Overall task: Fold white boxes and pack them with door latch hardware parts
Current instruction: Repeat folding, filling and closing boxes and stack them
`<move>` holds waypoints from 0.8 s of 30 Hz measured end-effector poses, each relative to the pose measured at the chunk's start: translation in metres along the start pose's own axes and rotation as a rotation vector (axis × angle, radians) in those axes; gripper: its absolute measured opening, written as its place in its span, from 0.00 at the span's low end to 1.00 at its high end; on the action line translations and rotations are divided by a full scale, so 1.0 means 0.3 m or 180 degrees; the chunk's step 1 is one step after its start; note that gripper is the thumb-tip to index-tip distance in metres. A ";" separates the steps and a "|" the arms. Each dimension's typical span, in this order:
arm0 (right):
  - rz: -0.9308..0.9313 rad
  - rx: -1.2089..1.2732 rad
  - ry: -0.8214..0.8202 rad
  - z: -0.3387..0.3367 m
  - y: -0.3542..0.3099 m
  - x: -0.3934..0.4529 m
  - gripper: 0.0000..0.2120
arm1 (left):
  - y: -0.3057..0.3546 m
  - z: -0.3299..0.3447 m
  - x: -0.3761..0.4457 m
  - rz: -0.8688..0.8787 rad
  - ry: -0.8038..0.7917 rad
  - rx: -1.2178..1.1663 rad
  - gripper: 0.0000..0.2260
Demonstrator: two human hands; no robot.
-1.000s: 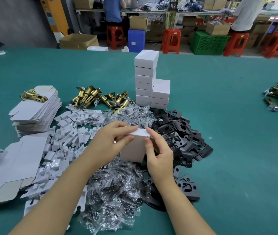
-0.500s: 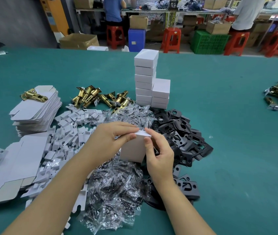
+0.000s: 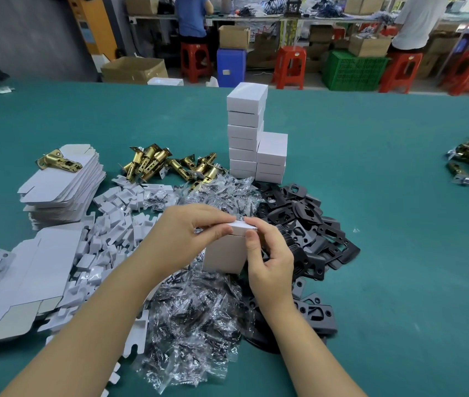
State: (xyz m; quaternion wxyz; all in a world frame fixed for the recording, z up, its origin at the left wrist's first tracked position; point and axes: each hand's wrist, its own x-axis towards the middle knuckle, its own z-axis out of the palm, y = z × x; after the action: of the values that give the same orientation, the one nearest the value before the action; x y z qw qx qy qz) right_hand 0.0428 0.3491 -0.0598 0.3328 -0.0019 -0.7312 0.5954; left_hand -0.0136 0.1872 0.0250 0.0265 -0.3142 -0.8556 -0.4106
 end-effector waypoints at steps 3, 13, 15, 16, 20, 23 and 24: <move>-0.0012 -0.0044 -0.0034 0.002 0.001 0.000 0.11 | -0.004 -0.001 0.001 0.0095 -0.0034 0.0116 0.12; -0.0078 -0.0248 -0.0215 -0.006 0.005 0.000 0.11 | -0.052 -0.035 -0.014 -0.0032 -0.0673 0.0578 0.19; -0.0046 -0.0302 -0.0223 -0.007 0.005 -0.002 0.12 | -0.060 -0.036 -0.019 -0.0022 -0.0754 0.0650 0.20; -0.0035 -0.0328 -0.0234 -0.007 0.004 -0.004 0.12 | -0.064 -0.037 -0.020 0.0010 -0.0755 0.0699 0.21; -0.0038 -0.0387 -0.0204 -0.006 0.003 -0.004 0.12 | -0.063 -0.027 -0.031 0.0352 -0.0503 0.1366 0.20; -0.0032 -0.0391 -0.0140 -0.006 0.003 -0.002 0.12 | -0.057 -0.019 -0.039 0.0804 -0.0204 0.1774 0.19; -0.0036 -0.0395 -0.0129 -0.006 0.003 -0.002 0.12 | -0.059 -0.013 -0.040 0.0811 -0.0148 0.1703 0.18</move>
State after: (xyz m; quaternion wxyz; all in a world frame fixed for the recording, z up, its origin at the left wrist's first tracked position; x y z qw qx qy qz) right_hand 0.0438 0.3506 -0.0609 0.3206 -0.0063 -0.7733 0.5470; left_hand -0.0149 0.1698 0.0118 0.1401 -0.4102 -0.8875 -0.1565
